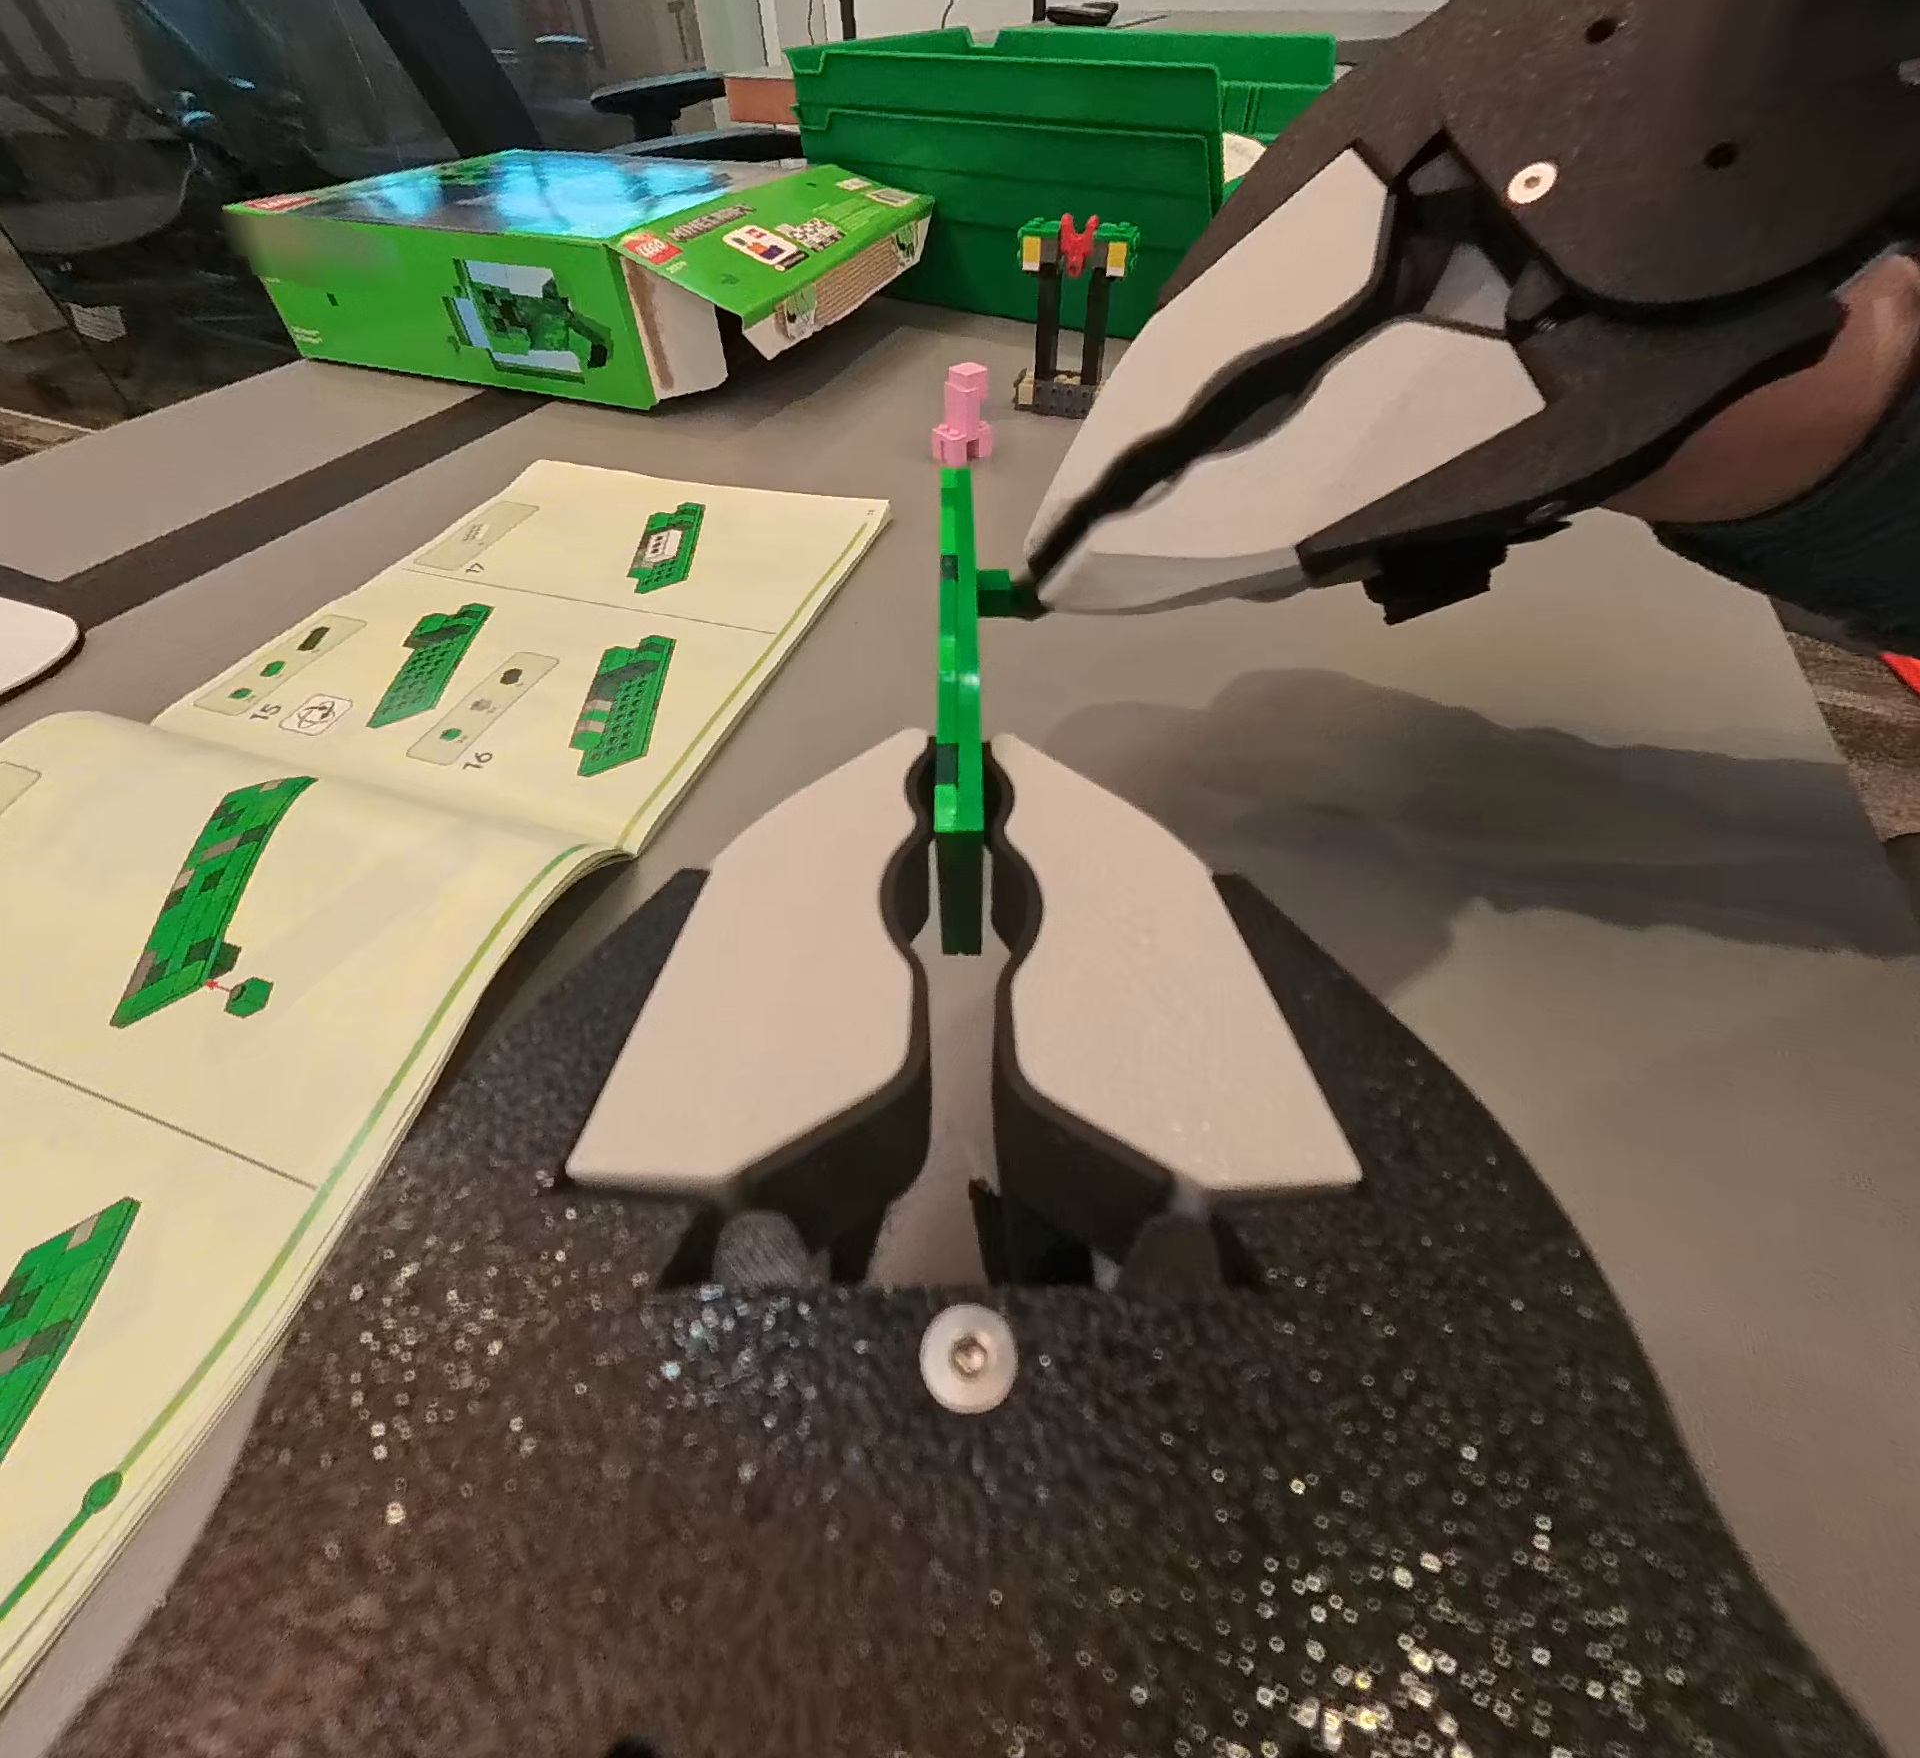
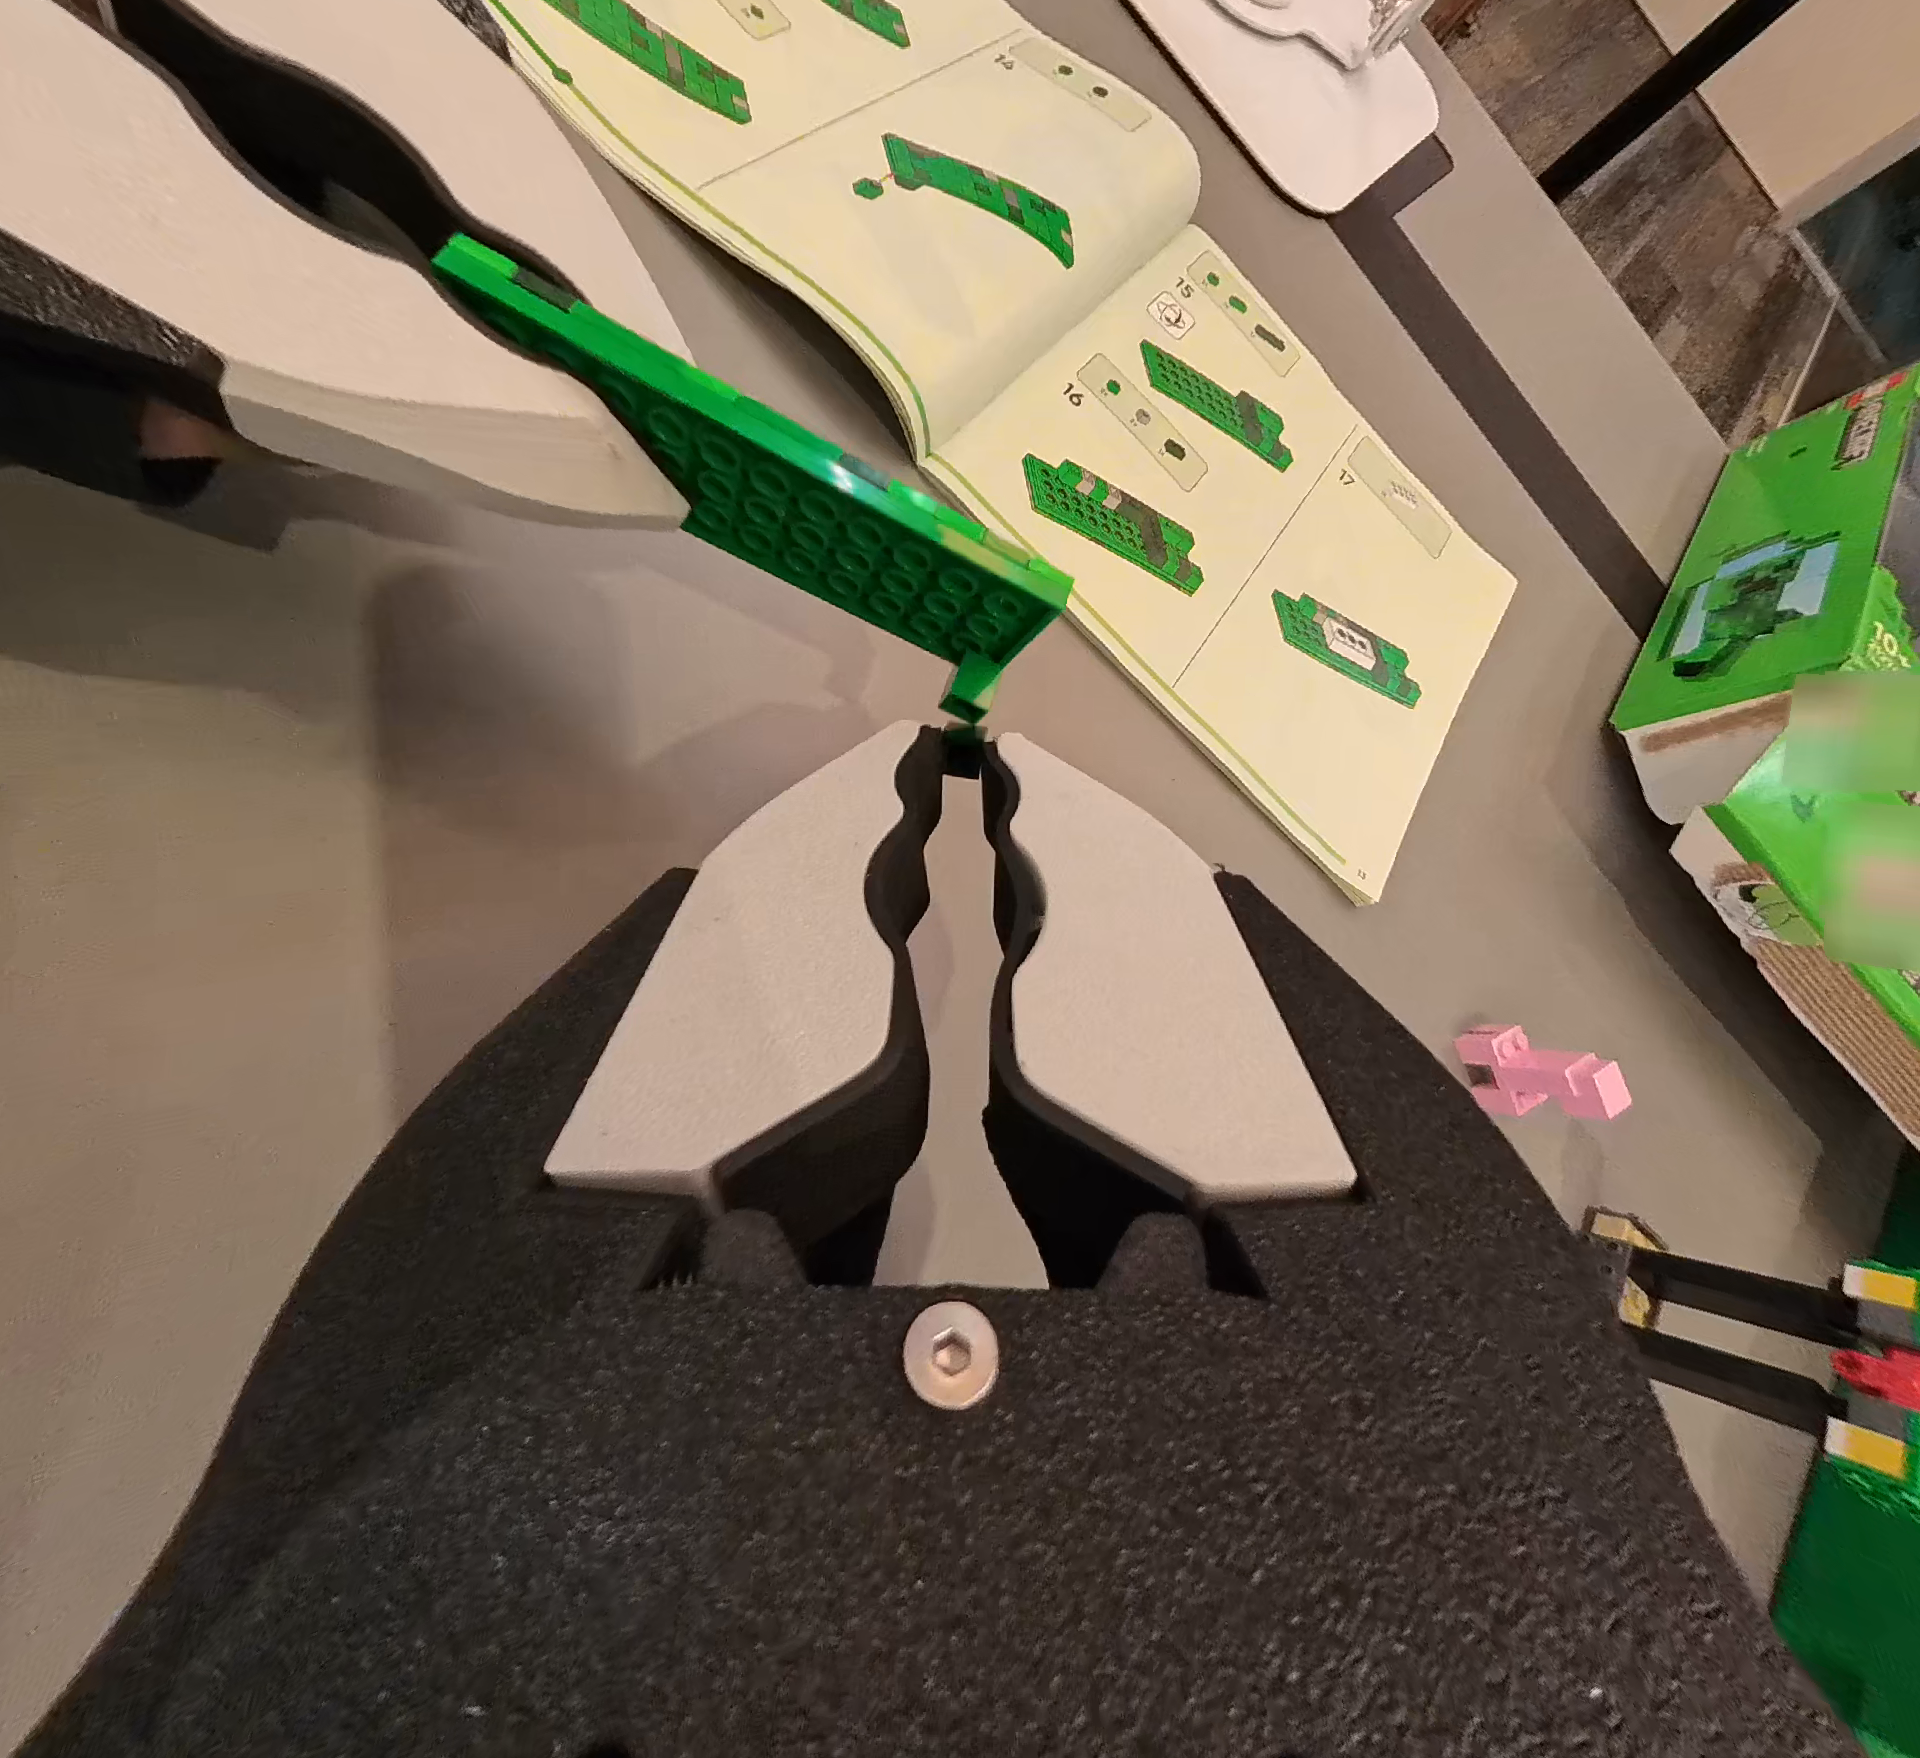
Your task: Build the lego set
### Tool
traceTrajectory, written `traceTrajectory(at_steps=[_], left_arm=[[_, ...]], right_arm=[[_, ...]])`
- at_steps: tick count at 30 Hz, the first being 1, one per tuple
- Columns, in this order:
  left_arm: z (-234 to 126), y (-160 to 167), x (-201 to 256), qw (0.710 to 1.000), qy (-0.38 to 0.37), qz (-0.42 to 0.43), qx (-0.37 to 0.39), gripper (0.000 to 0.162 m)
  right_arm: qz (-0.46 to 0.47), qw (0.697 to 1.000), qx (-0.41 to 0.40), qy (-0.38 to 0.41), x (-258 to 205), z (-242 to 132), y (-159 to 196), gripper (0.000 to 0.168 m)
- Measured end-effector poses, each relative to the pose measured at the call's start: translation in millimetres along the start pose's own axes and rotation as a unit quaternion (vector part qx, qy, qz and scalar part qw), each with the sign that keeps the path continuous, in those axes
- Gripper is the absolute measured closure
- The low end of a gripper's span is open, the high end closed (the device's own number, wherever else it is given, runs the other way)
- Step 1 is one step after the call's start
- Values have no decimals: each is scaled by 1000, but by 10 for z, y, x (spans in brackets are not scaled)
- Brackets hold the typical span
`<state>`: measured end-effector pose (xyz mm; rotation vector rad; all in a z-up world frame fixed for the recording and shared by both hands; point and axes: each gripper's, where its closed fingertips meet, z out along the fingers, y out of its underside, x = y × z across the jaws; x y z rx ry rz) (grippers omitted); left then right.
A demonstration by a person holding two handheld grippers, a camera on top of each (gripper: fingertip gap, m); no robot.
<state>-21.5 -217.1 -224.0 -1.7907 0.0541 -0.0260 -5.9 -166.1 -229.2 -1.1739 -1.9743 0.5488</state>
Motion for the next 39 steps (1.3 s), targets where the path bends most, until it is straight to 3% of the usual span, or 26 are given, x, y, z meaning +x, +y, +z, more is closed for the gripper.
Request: traceTrajectory(at_steps=[2,10,19,25,39], left_arm=[[13,20,23,1000,5,5,-8,156],[-6,21,-49,1000,-15,-9,-6,156],[-42,-10,-101,999,-20,-31,10,156],[-53,-20,-112,999,-18,-42,15,156],[-49,-12,-101,999,-16,-40,12,156]], right_arm=[[-1,1000,9,2,1,-7,-25,168],[-5,1000,-13,28,120,-25,91,168],[101,991,-11,89,605,-390,548,168],[205,976,-44,-59,272,-358,807,157],[141,974,-171,-36,146,-48,1030,147]])
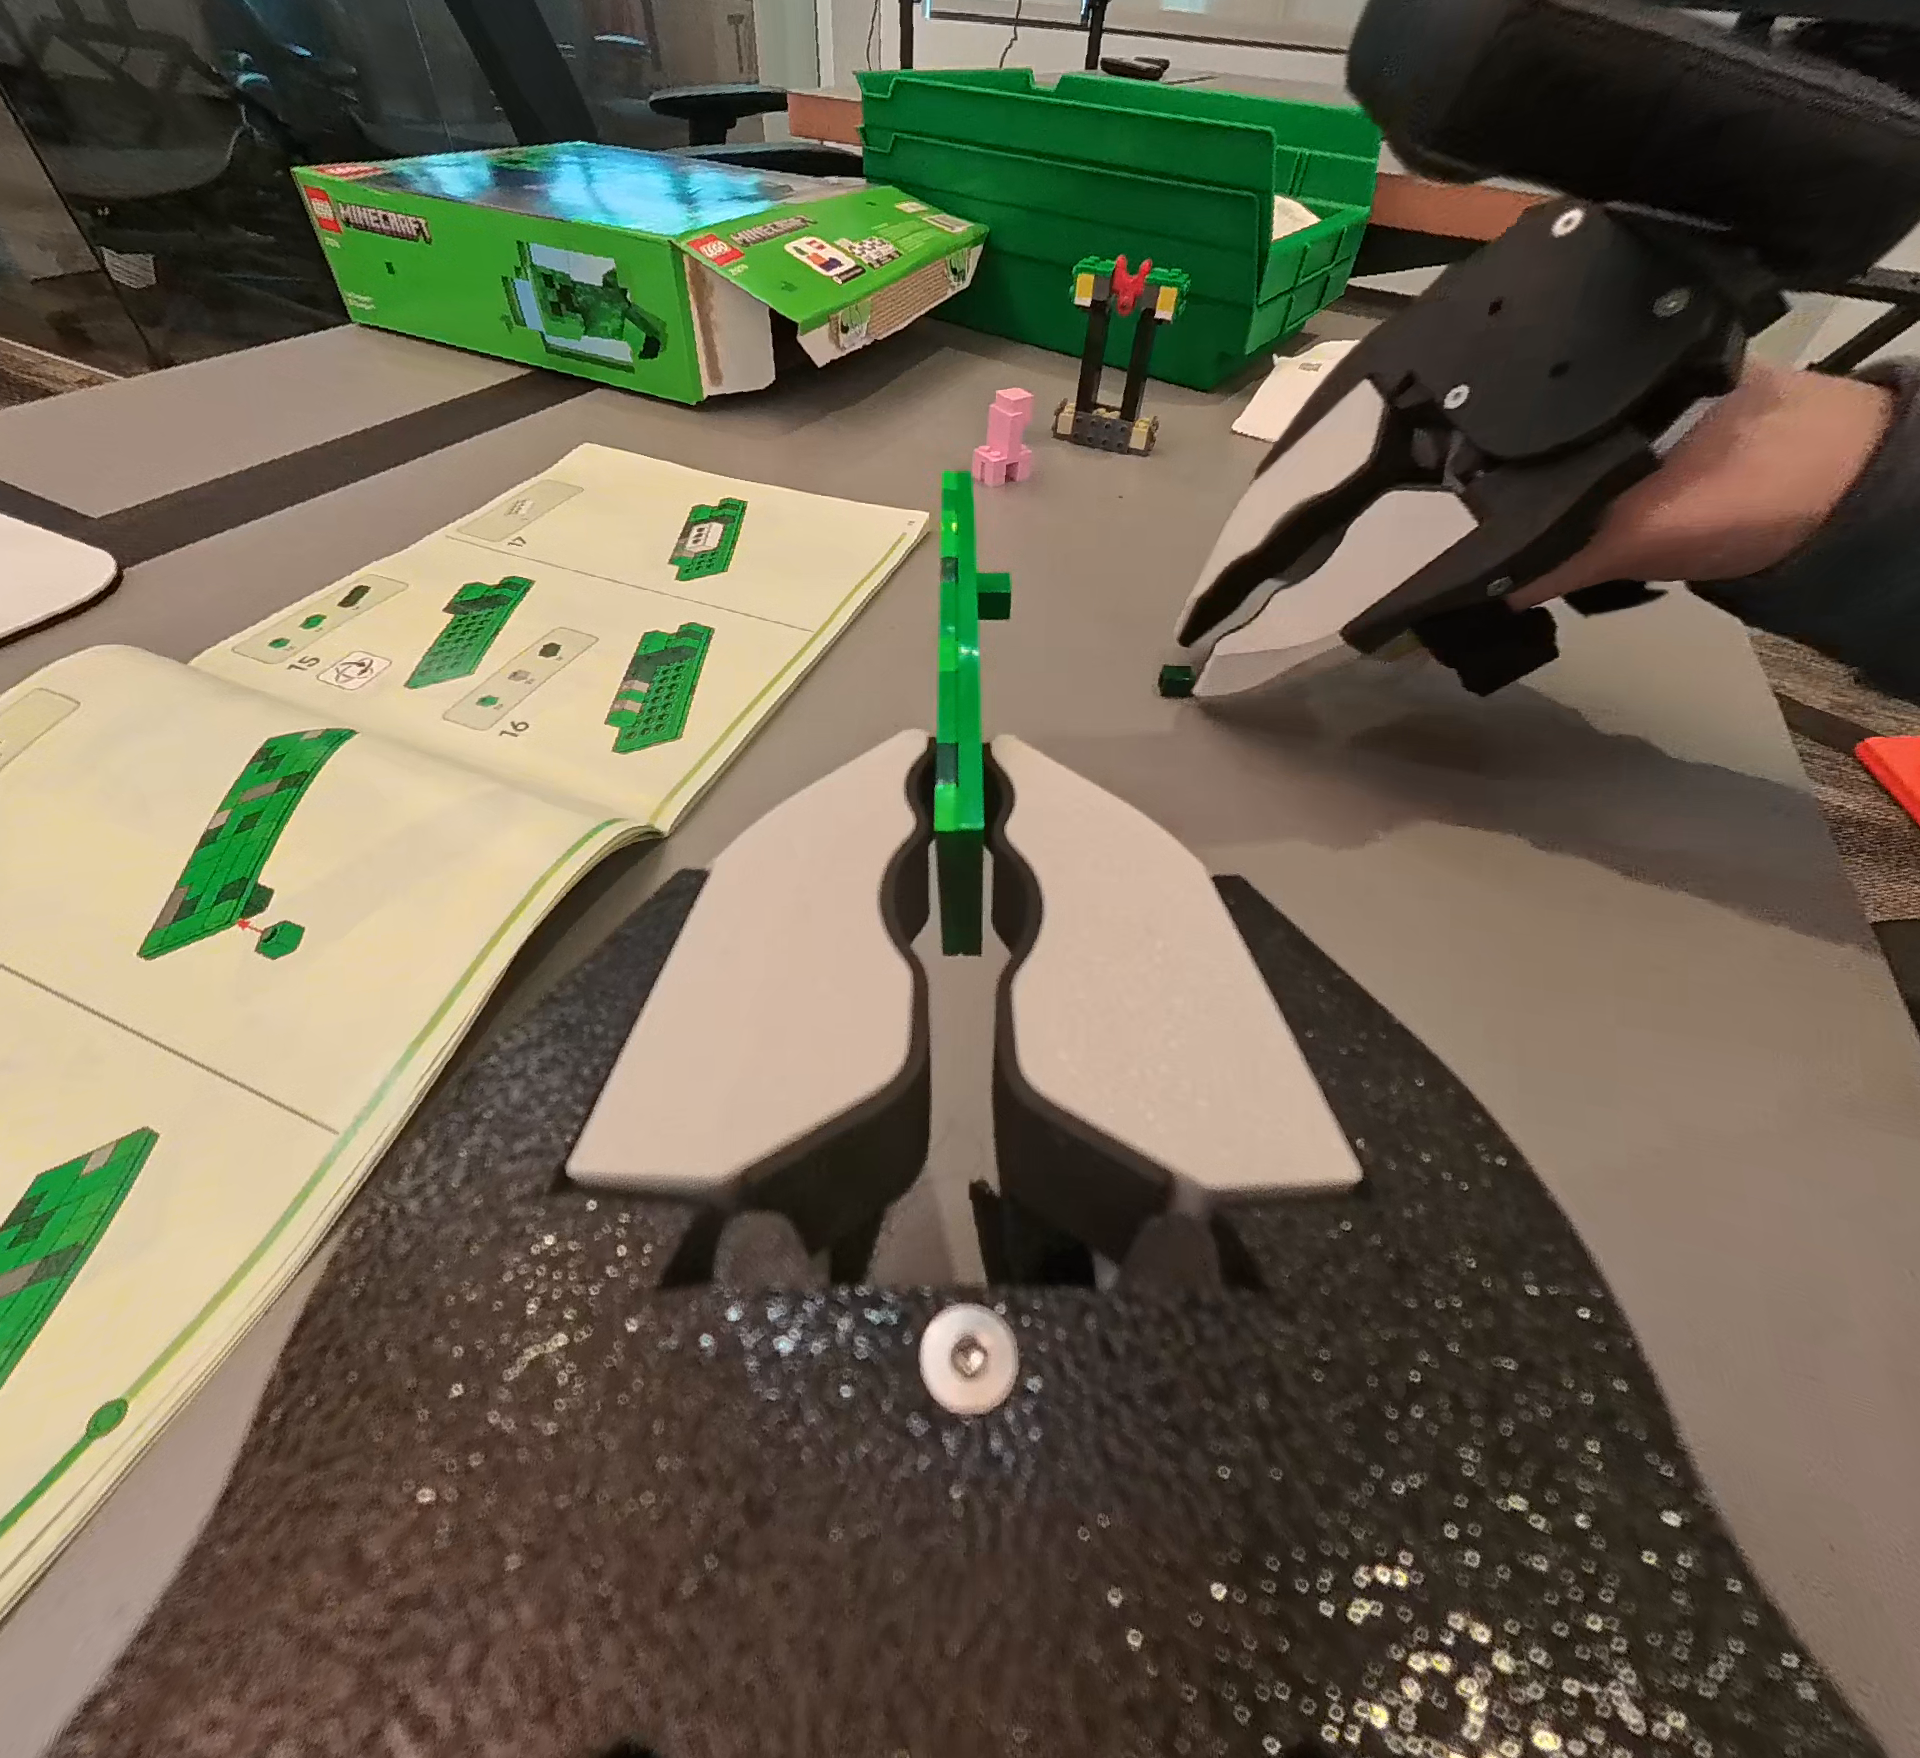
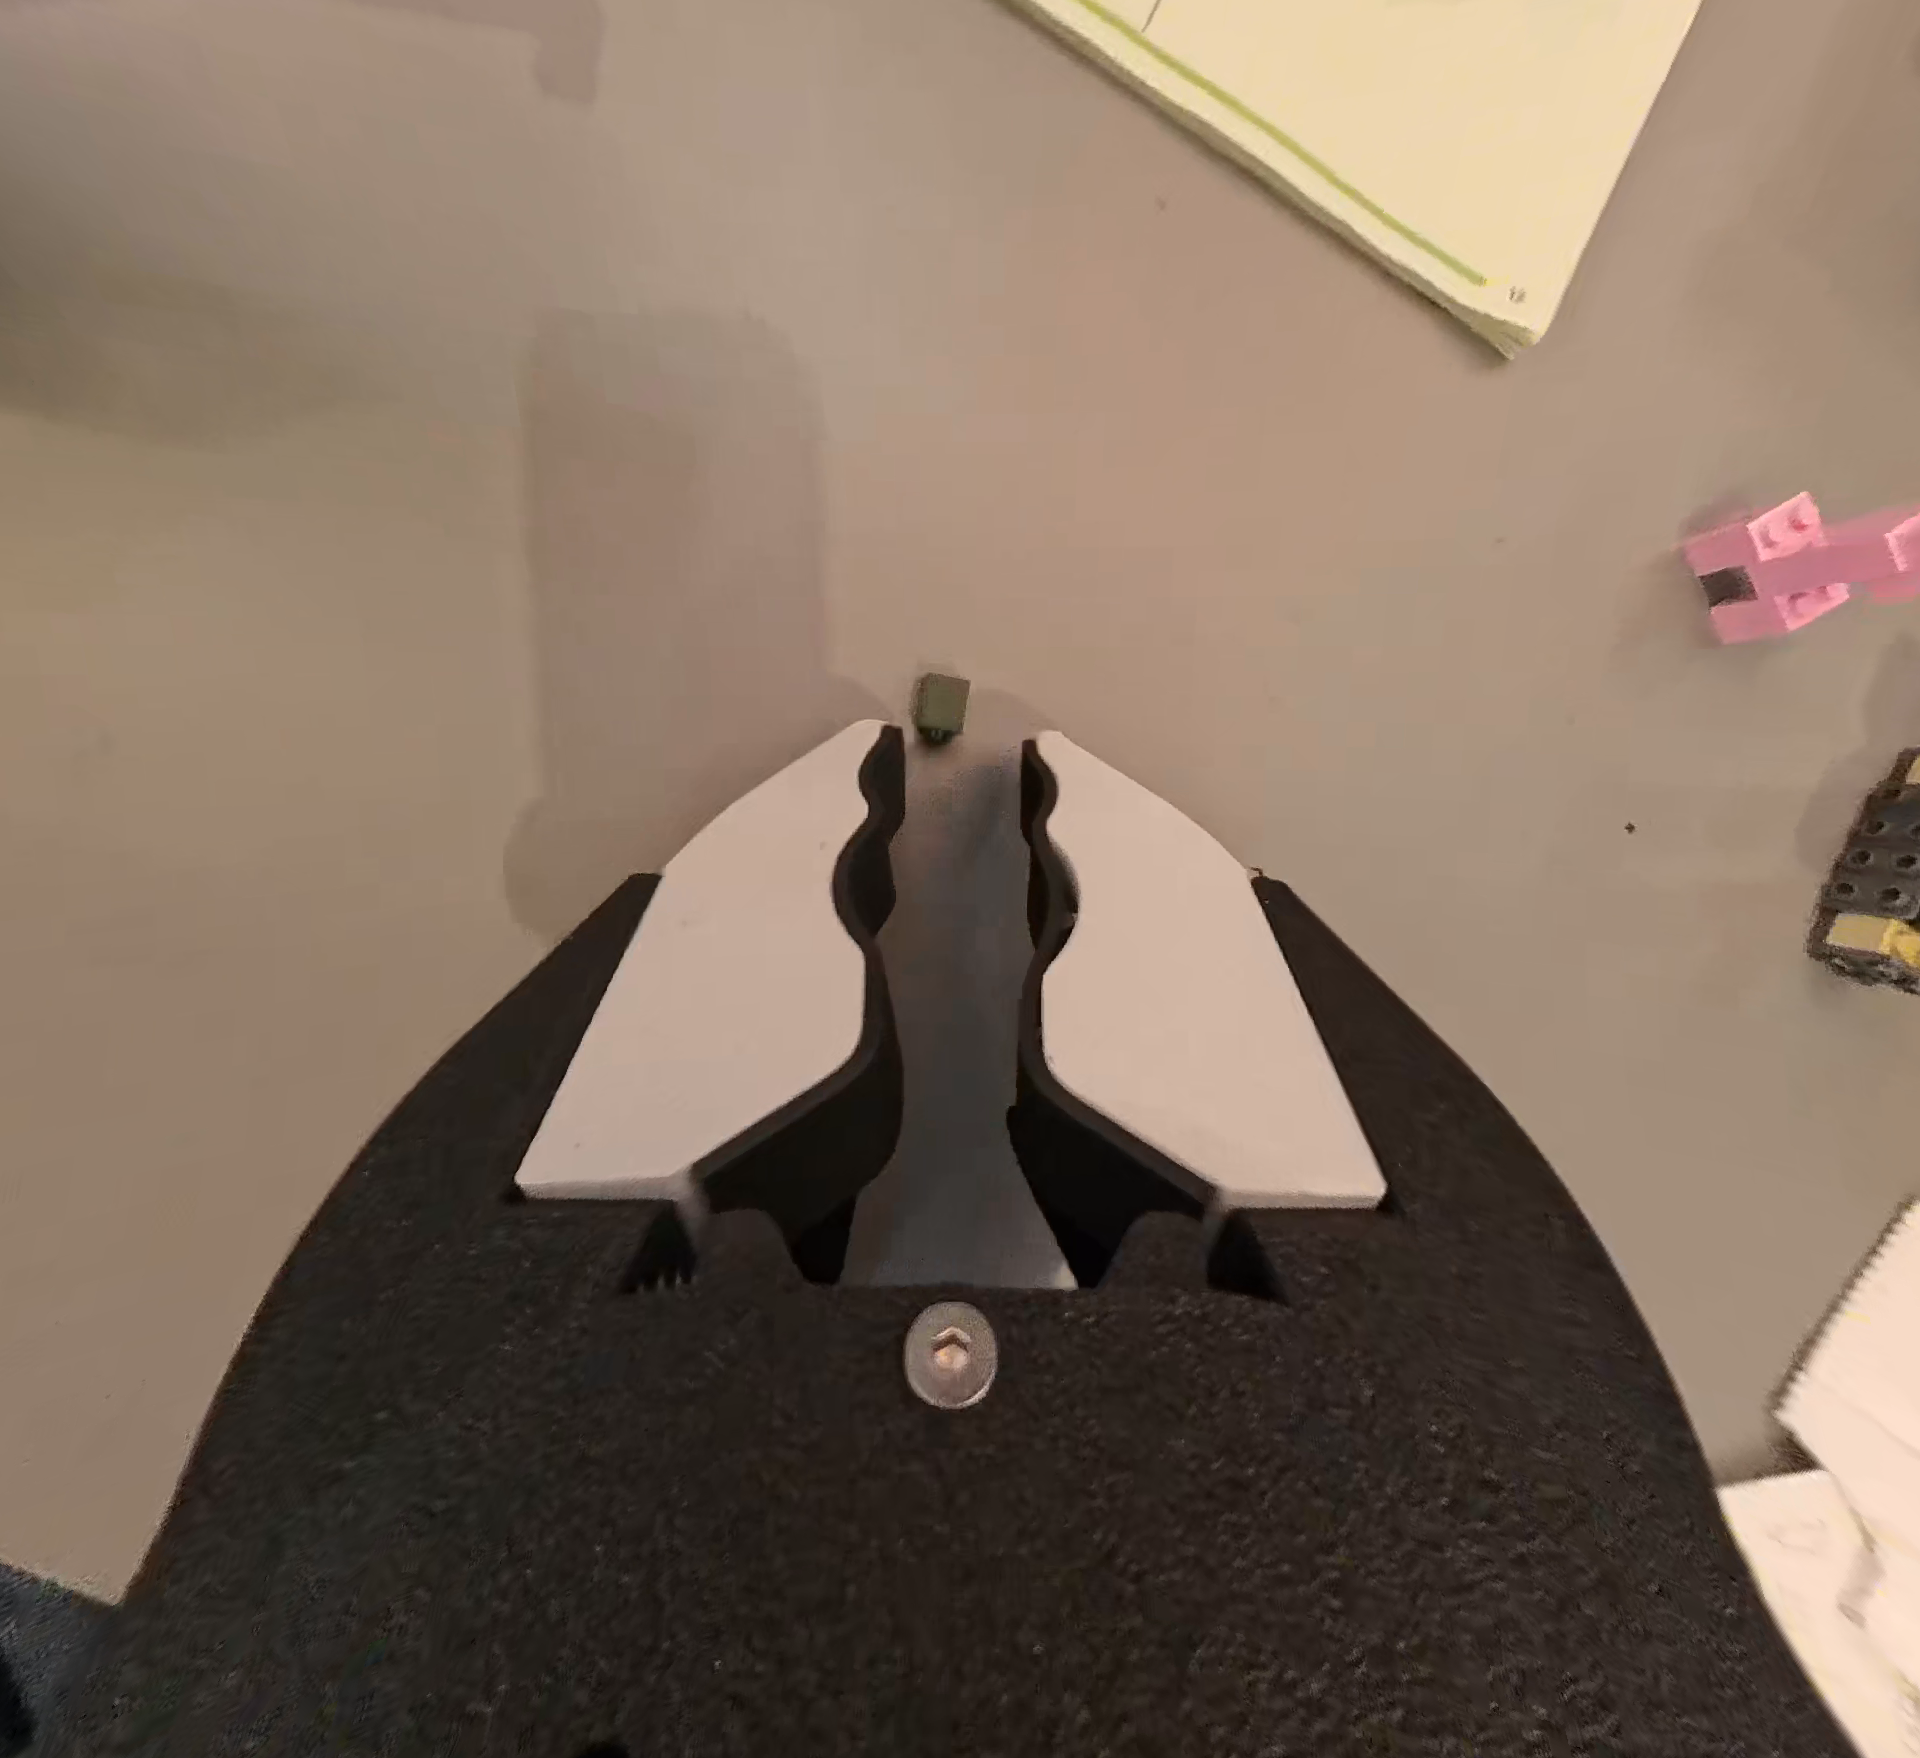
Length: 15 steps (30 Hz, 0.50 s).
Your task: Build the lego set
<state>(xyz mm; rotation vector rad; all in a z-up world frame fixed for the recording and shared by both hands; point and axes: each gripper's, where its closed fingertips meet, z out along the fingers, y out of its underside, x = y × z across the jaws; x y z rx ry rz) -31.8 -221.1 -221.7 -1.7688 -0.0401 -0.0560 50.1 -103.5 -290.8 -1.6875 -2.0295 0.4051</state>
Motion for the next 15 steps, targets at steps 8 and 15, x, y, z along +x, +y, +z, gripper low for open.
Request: traceTrajectory(at_steps=[8,15], left_arm=[[-54,-119,260,990,130,-32,38,156],[-152,-127,573,962,269,-41,35,156]], right_arm=[[-86,959,239,-128,-467,-471,-737,118],[-114,906,301,-276,-725,-881,-872,127]])
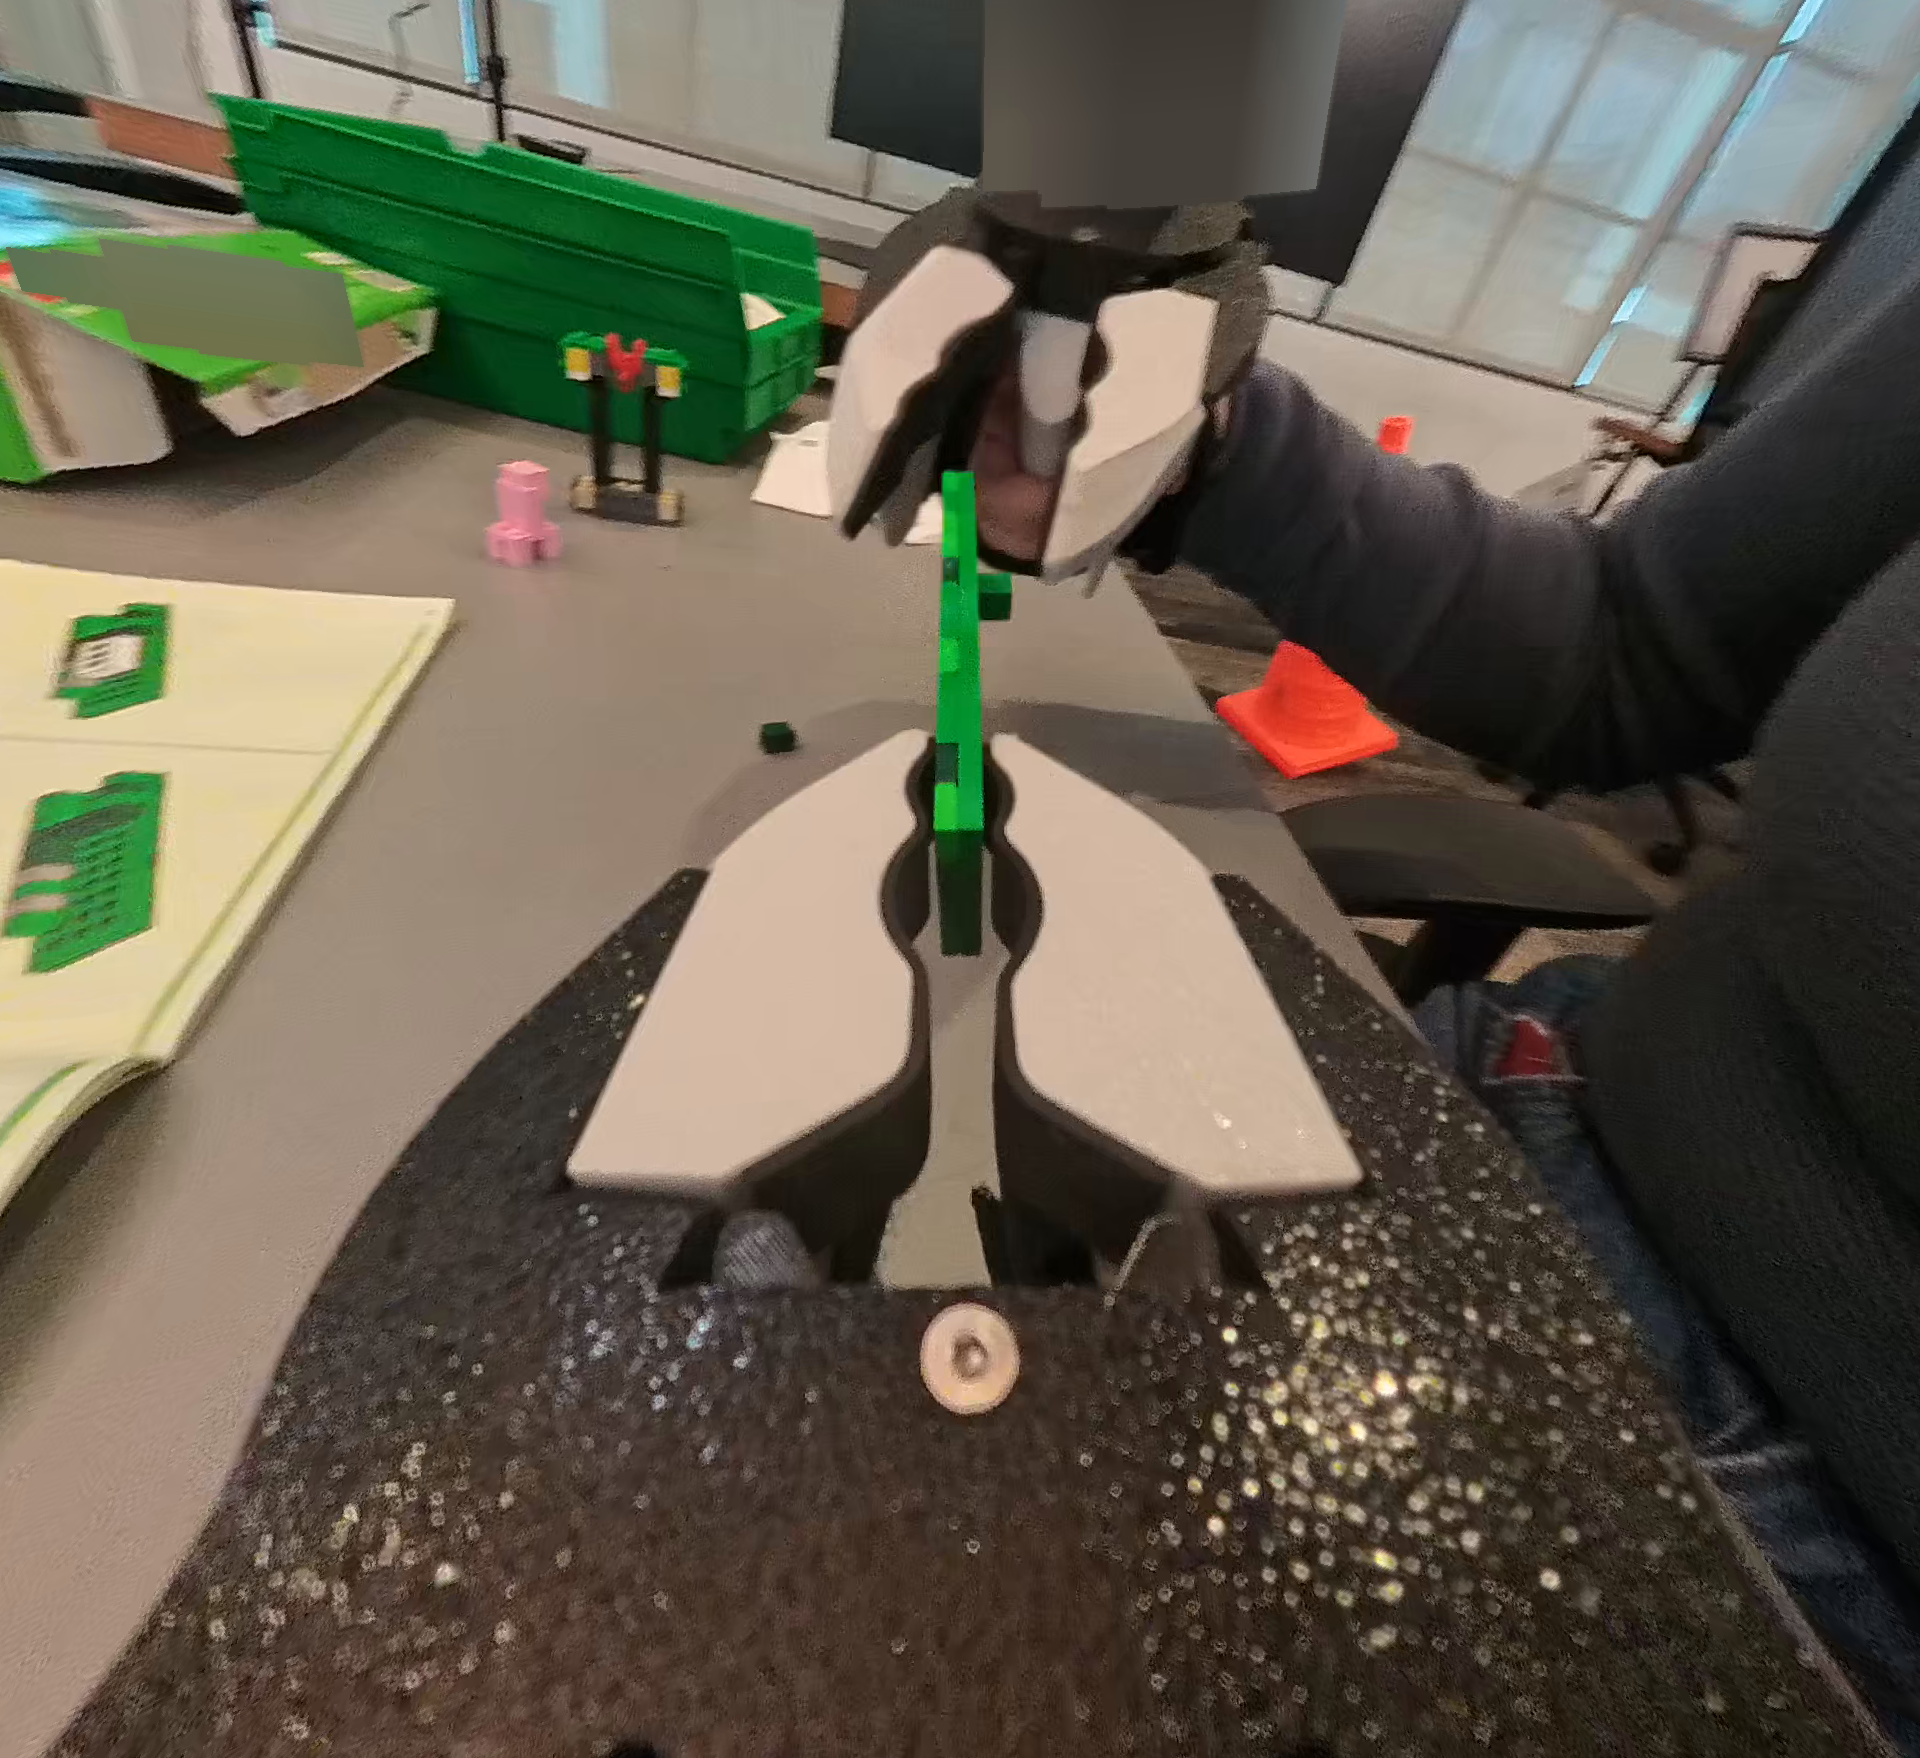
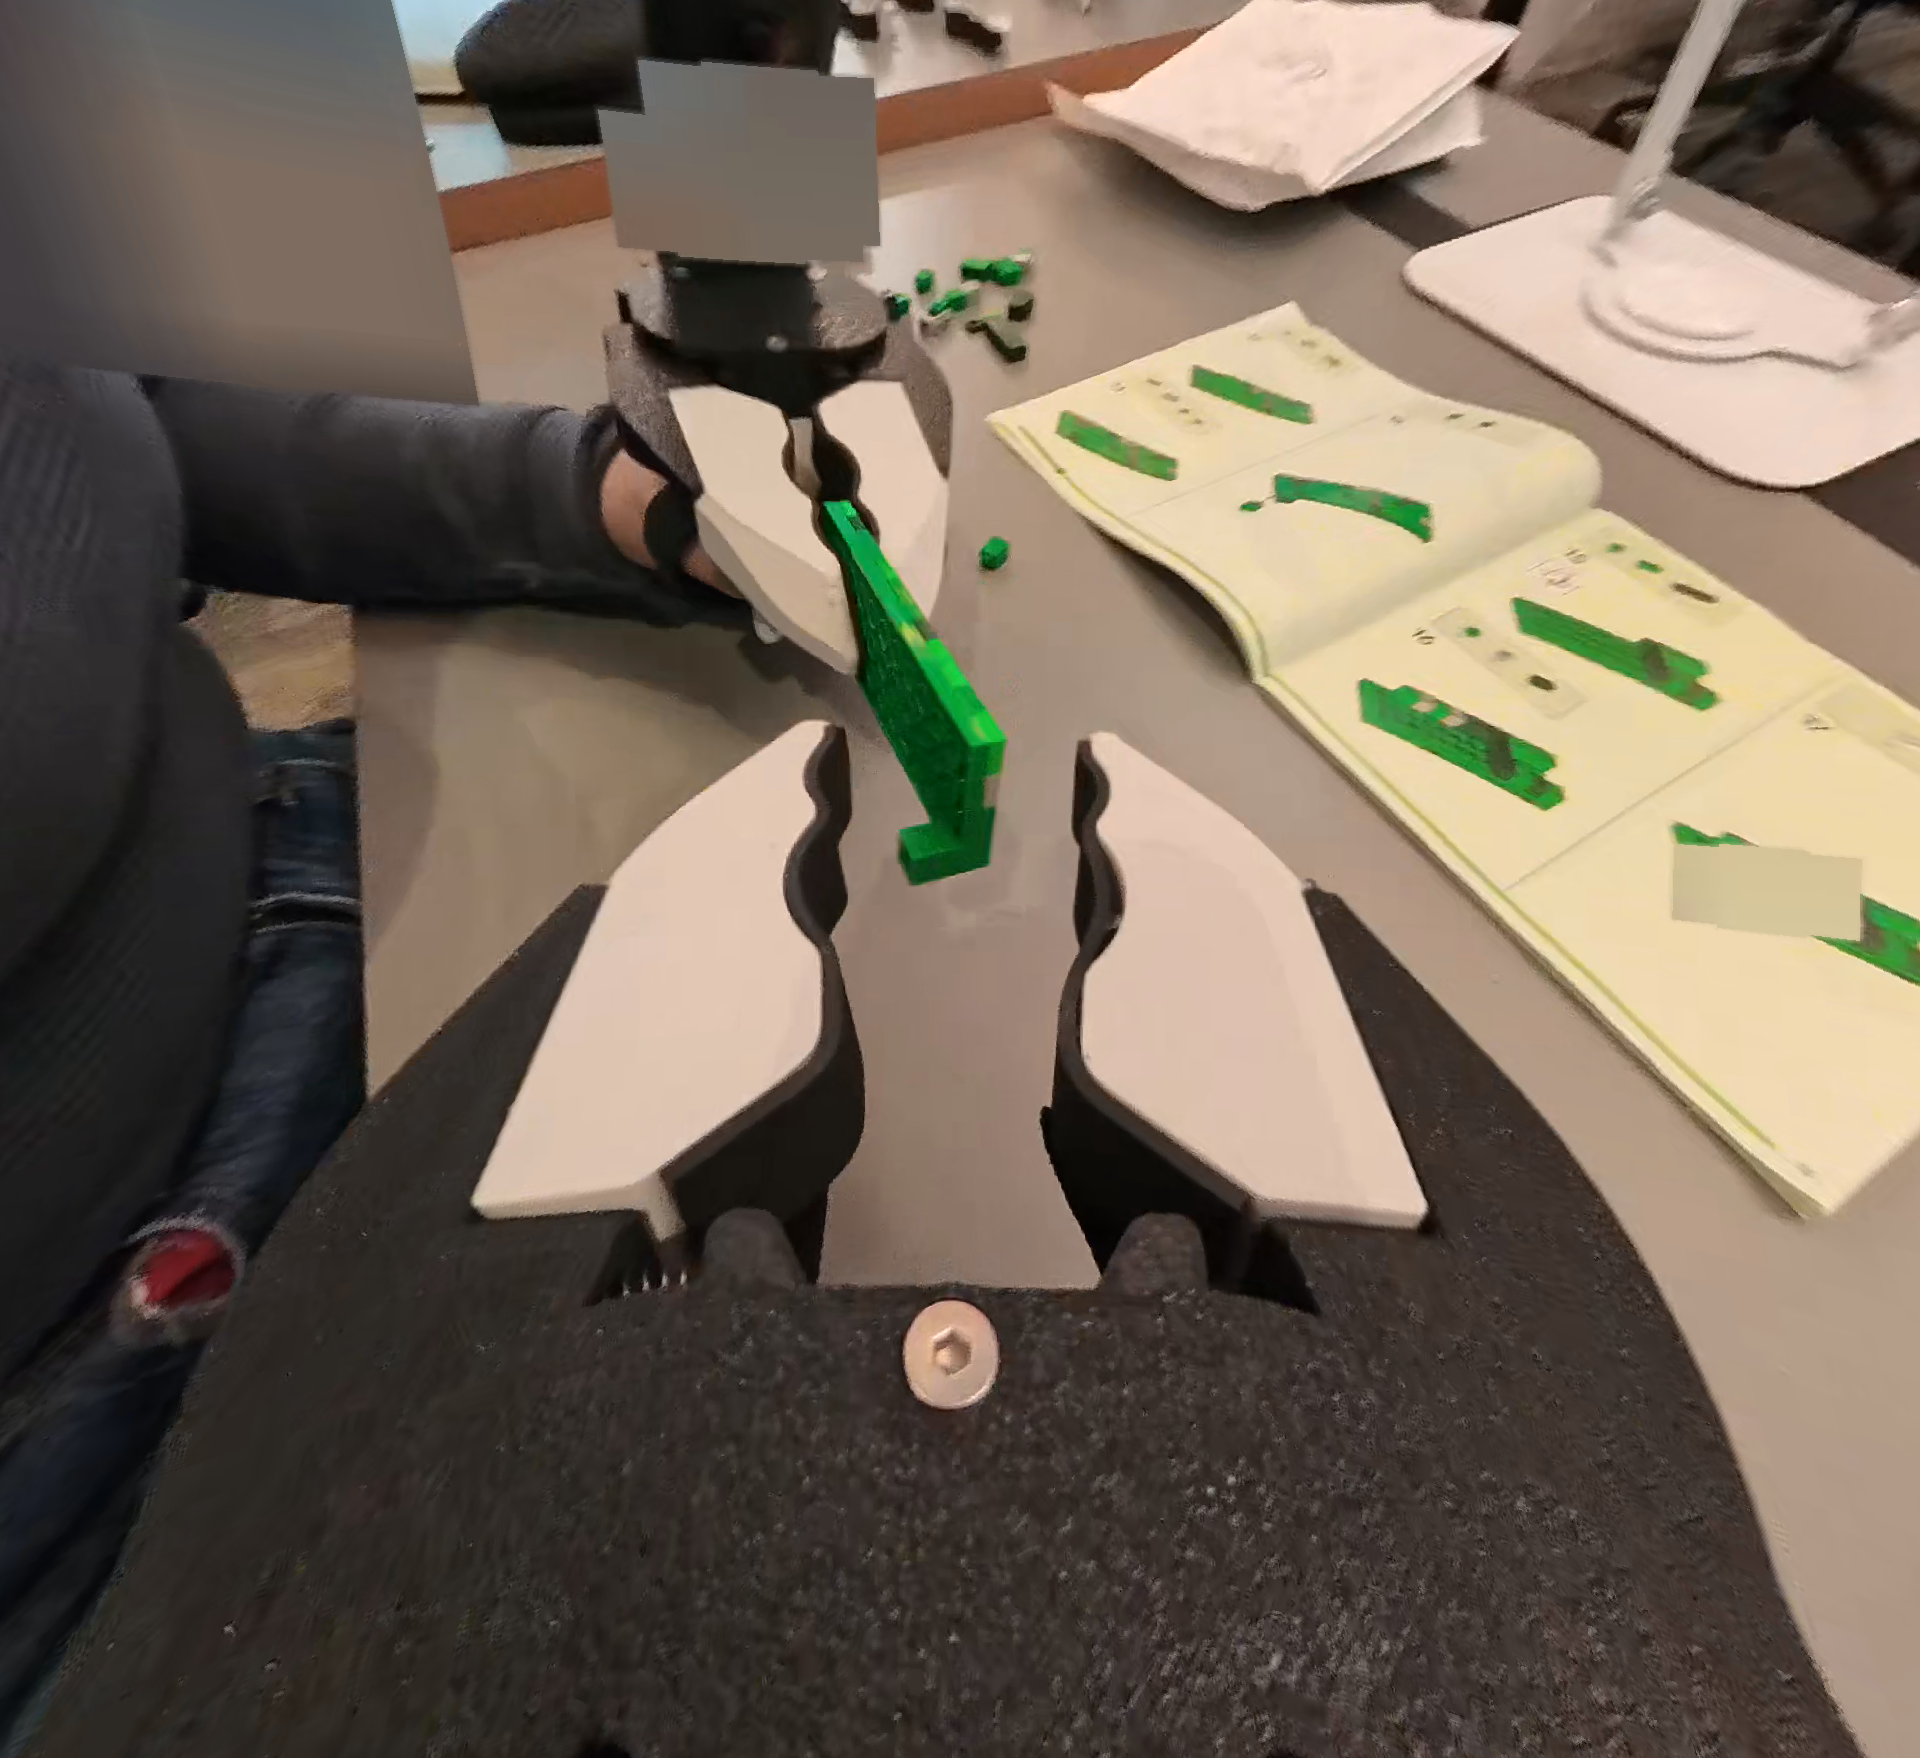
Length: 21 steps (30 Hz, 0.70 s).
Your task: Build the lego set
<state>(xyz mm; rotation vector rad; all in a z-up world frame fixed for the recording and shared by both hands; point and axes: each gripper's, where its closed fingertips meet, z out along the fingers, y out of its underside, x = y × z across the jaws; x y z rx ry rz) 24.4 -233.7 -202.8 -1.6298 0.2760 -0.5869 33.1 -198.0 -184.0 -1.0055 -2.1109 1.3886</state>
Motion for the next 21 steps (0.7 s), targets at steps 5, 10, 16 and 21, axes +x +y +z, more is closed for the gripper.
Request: traceTrajectory(at_steps=[5,10,16,21], left_arm=[[21,-21,141,999,49,-3,9,156],[-10,-121,6,999,-10,30,41,110],[-54,-36,-220,944,-179,273,-51,86],[46,154,-241,895,-212,370,-129,89]], right_arm=[[5,998,-32,-50,-154,92,16,144],[37,996,-47,-66,-193,109,19,162],[255,964,-48,-55,95,162,171,162],[375,918,-21,-128,60,244,182,162]])
